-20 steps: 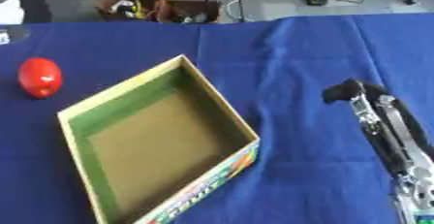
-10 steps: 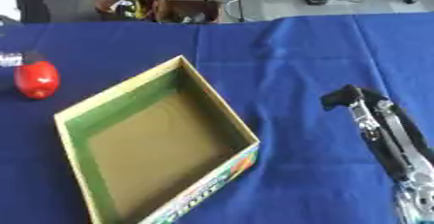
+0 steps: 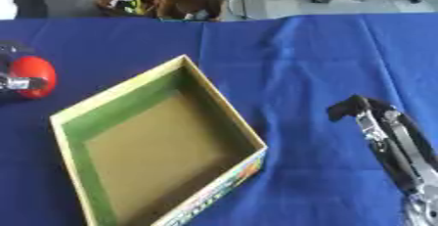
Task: Pick up objects on the table and place them in the box.
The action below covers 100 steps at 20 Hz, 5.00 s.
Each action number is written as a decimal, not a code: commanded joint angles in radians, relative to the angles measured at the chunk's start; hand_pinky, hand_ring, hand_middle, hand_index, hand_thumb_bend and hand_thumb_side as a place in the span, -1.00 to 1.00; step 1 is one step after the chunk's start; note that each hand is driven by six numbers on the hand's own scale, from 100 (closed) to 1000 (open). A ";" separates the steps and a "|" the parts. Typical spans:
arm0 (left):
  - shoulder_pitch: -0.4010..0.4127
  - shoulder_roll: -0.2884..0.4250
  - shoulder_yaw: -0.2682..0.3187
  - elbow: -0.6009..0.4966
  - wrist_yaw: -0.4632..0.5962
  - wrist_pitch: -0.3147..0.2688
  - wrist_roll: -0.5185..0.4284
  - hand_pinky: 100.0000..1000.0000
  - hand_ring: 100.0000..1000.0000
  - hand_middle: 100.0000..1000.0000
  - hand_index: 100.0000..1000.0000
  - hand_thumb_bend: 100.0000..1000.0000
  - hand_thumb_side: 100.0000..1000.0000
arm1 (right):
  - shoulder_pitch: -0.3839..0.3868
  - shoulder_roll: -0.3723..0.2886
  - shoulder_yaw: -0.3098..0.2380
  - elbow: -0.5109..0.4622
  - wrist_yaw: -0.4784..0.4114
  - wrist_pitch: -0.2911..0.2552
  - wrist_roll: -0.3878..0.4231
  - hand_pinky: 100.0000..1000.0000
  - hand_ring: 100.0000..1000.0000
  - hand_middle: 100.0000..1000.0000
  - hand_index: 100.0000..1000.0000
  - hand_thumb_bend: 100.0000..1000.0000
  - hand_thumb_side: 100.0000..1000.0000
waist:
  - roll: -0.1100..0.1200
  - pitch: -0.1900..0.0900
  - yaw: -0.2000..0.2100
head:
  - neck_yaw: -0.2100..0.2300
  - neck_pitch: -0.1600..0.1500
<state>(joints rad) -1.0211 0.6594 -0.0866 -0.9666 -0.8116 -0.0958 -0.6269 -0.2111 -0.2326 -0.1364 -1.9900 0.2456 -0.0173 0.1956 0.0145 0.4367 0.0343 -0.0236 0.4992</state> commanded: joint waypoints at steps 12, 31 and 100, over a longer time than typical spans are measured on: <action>-0.033 0.017 0.043 0.029 -0.025 0.029 0.148 -0.23 0.22 0.76 1.00 0.30 0.53 | -0.006 -0.006 0.009 -0.010 0.023 0.000 0.029 0.69 0.30 -0.09 0.17 -1.00 0.99 | 0.003 0.001 -0.005 | 0.022 -0.038; -0.073 0.016 0.048 0.051 0.067 0.023 0.031 -0.15 0.18 0.59 0.86 0.24 0.53 | -0.001 -0.002 0.009 -0.010 0.052 0.016 0.041 0.69 0.30 -0.11 0.14 -1.00 1.00 | 0.017 0.029 -0.010 | 0.034 -0.051; 0.002 0.104 -0.121 -0.627 0.362 0.306 -0.029 -0.31 0.12 0.36 0.21 -1.00 -0.66 | 0.017 0.002 0.004 -0.010 0.031 0.061 0.047 0.72 0.32 -0.11 0.14 -1.00 1.00 | 0.041 -0.054 0.023 | 0.014 -0.002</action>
<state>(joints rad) -1.0084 0.7192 -0.2014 -1.5313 -0.4699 0.1931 -0.6535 -0.1856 -0.2230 -0.1292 -1.9899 0.2857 0.0442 0.2454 0.0567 0.4123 0.0560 -0.0086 0.4979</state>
